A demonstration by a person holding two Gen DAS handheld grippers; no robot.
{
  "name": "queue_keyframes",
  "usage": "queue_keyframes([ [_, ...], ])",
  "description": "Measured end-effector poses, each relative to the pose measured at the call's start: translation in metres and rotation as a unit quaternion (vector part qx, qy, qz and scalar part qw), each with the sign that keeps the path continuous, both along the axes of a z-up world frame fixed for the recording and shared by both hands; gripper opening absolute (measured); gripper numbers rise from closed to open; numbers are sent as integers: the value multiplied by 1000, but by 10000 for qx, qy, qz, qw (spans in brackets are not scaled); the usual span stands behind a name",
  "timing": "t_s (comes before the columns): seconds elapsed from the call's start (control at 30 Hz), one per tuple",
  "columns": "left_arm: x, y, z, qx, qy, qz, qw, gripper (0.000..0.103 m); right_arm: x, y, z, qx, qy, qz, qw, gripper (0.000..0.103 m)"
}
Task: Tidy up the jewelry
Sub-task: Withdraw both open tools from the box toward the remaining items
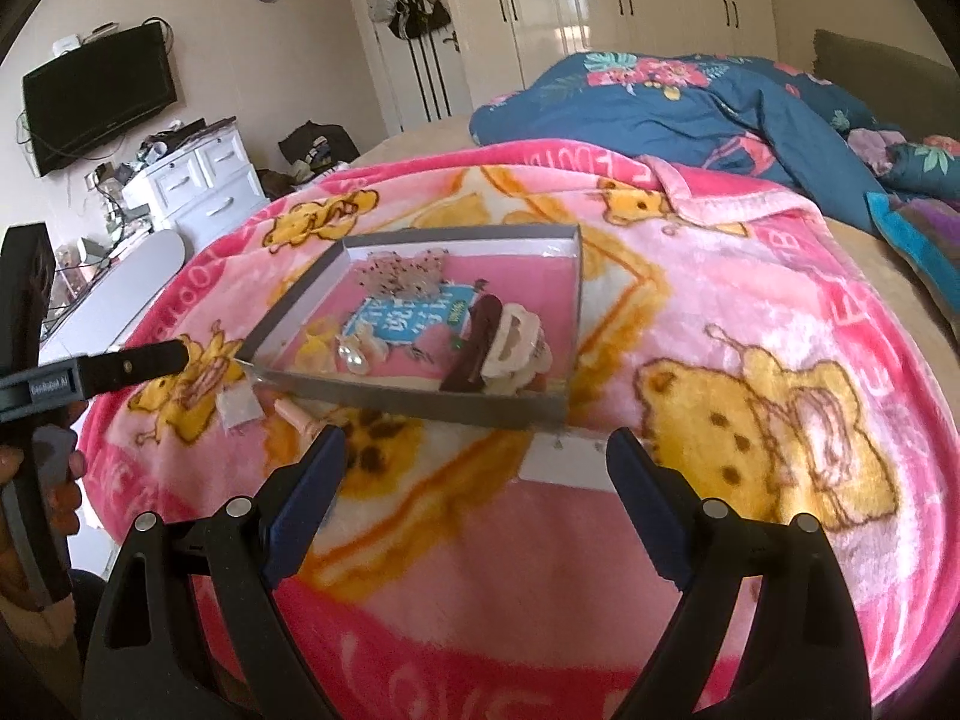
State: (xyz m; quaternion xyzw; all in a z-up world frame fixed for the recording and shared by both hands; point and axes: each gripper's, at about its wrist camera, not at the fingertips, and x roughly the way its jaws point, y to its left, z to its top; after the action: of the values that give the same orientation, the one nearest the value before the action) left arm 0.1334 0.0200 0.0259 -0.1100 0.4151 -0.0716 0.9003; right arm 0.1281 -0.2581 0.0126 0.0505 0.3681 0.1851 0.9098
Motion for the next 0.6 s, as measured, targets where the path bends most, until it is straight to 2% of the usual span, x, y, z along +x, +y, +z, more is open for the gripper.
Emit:
queue_keyframes([
  [0.47, -15, -22, -30, 241, 348, -293, 9987, 93, -11, -16, -16, -116, 211, -95, 9997, 87],
  [0.6, -14, -25, -35, 195, 449, -363, 9981, 93, -11, -20, -20, -126, 265, -127, 9995, 87],
])
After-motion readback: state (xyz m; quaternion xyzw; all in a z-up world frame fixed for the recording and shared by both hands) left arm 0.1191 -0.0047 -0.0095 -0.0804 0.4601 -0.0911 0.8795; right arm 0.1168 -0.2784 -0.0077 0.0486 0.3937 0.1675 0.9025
